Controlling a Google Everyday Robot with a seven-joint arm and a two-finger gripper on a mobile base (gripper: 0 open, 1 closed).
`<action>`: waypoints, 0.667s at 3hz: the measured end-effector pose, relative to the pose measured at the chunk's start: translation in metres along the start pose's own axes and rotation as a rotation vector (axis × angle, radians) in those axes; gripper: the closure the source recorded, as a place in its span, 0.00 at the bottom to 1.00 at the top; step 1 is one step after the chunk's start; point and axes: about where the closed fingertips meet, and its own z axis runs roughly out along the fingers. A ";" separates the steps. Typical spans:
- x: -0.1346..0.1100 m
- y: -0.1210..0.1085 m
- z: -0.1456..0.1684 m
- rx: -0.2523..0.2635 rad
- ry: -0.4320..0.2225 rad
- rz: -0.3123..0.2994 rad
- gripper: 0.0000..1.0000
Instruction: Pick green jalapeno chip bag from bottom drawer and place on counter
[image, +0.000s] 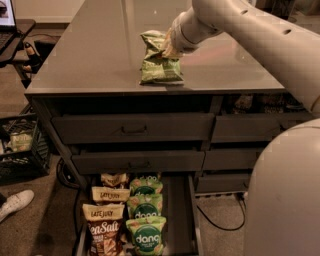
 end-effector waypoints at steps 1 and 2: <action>0.000 0.000 0.001 -0.001 -0.001 0.000 0.82; 0.000 0.000 0.001 -0.001 -0.001 0.000 0.59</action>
Offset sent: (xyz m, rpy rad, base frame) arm 0.0002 0.0004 -0.0007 0.0008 0.0006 0.0004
